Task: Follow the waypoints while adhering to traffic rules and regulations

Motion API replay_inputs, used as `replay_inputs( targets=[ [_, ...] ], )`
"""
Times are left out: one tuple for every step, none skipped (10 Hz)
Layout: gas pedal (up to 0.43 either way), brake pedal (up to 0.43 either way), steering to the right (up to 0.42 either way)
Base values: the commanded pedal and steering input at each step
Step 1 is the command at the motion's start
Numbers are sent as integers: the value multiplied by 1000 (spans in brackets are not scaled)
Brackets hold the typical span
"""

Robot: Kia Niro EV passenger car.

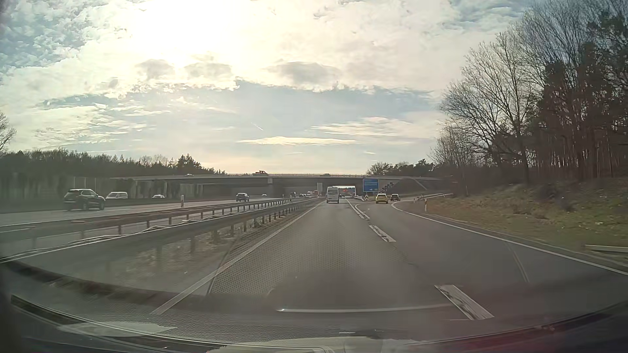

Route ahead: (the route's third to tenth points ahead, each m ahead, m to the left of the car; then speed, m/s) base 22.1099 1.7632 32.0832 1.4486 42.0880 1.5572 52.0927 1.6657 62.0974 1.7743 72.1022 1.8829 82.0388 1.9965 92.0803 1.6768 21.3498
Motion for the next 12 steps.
replay_inputs(
  targets=[
    [130,0,-1],
    [130,0,-1],
    [130,0,-1],
    [130,0,-1],
    [130,0,-1],
    [130,0,-1],
    [130,0,-1],
    [130,0,-1],
    [130,0,-1],
    [130,0,-1],
    [130,0,-1],
    [130,0,-1]
  ],
)
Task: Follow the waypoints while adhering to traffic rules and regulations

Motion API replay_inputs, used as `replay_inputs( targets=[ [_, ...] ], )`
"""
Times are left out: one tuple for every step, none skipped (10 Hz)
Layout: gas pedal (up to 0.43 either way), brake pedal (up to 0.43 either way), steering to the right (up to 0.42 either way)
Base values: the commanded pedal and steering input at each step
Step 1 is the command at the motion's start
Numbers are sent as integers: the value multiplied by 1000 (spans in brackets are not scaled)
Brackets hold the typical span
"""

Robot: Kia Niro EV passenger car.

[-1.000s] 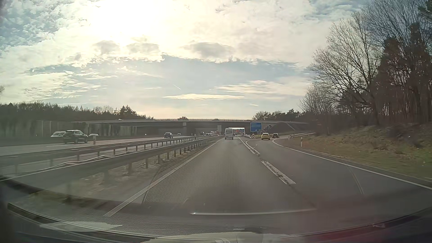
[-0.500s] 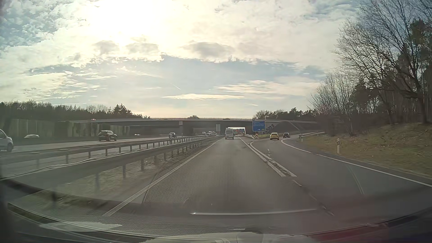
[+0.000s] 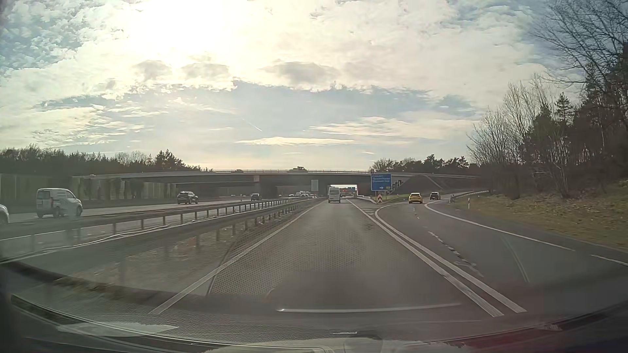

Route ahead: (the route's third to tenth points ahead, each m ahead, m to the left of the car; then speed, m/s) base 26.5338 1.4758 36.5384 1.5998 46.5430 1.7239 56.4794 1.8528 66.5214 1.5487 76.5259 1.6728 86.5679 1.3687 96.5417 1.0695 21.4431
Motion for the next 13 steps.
replay_inputs(
  targets=[
    [130,0,-1],
    [130,0,-1],
    [130,0,-1],
    [130,0,-1],
    [130,0,-1],
    [130,0,-1],
    [138,0,-1],
    [138,0,-1],
    [138,0,-1],
    [138,0,-1],
    [138,0,-1],
    [138,0,-1],
    [138,0,-1]
  ],
)
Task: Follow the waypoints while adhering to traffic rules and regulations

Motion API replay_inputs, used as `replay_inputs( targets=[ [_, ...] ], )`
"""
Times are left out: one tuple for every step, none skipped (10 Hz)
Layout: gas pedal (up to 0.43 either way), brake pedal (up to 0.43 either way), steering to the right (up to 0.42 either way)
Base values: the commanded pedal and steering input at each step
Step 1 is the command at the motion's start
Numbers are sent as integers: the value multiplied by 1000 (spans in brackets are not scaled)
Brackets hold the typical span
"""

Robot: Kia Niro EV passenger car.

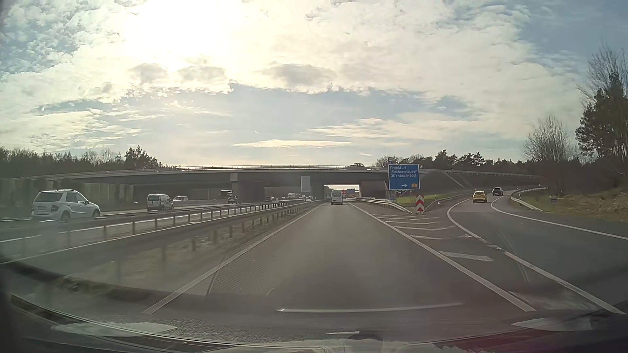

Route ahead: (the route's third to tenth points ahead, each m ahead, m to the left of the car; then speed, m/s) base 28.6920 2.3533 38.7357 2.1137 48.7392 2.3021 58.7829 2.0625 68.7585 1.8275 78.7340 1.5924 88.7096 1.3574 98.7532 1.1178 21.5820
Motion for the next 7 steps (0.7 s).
replay_inputs(
  targets=[
    [138,0,-1],
    [138,0,-1],
    [138,0,-1],
    [138,0,0],
    [138,0,-1],
    [138,0,-1],
    [138,0,-1]
  ],
)
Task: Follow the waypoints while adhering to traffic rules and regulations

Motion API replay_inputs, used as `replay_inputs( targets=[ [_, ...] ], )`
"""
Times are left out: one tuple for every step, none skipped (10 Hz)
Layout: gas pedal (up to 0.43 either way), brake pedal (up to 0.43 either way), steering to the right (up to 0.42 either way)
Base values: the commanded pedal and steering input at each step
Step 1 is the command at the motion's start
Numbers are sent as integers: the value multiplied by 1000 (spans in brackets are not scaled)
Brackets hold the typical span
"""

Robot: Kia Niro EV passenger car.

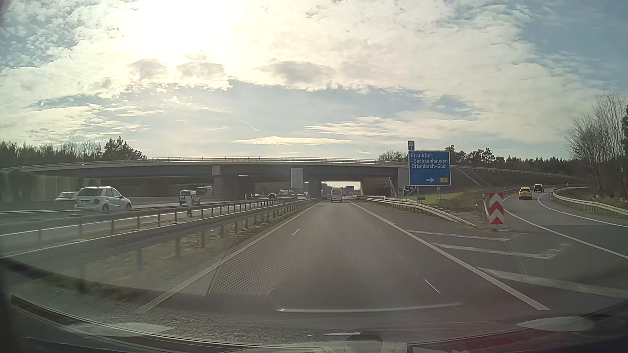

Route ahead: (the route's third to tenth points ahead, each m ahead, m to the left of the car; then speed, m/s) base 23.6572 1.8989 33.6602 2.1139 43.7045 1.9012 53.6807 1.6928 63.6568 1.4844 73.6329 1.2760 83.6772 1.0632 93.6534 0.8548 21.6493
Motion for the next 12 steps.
replay_inputs(
  targets=[
    [138,0,-1],
    [138,0,-1],
    [138,0,-1],
    [138,0,-1],
    [138,0,-1],
    [138,0,-1],
    [138,0,0],
    [138,0,0],
    [138,0,0],
    [138,0,0],
    [138,0,0],
    [138,0,0]
  ],
)
